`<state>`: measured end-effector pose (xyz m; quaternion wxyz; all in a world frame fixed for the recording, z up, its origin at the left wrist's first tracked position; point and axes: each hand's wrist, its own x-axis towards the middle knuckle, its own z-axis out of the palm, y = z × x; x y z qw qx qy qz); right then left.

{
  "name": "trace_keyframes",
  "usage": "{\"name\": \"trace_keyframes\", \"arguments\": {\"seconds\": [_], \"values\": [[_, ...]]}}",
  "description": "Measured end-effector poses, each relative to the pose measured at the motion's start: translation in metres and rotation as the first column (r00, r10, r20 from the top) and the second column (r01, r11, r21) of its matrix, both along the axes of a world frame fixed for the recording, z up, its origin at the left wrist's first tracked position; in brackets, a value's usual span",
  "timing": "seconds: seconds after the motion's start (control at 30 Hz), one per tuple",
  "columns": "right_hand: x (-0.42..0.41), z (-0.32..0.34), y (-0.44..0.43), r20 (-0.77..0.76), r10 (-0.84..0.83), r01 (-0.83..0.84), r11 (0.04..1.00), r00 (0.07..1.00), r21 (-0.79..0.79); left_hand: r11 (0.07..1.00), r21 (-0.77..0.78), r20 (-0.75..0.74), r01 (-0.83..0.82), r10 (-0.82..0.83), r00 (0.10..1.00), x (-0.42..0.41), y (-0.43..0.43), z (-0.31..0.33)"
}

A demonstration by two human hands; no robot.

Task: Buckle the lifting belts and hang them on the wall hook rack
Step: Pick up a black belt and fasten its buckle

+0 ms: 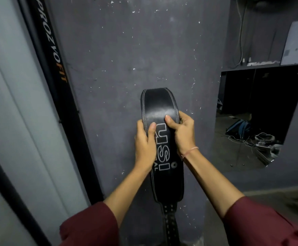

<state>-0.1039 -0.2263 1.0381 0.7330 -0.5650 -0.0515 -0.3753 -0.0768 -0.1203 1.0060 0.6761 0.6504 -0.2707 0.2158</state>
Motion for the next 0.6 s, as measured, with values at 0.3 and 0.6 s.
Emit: {"name": "trace_keyframes", "arguments": {"seconds": [0.3, 0.6], "values": [[-0.043, -0.072, 0.007, -0.139, 0.081, -0.093, 0.992, 0.987, -0.084, 0.996, -0.076, 0.077, -0.035, 0.041, 0.996, 0.003, -0.007, 0.022], [-0.038, -0.037, 0.013, -0.071, 0.057, -0.065, 0.992, 0.996, -0.106, 0.987, -0.159, 0.044, -0.020, 0.028, 0.999, 0.000, 0.001, 0.027]]}}
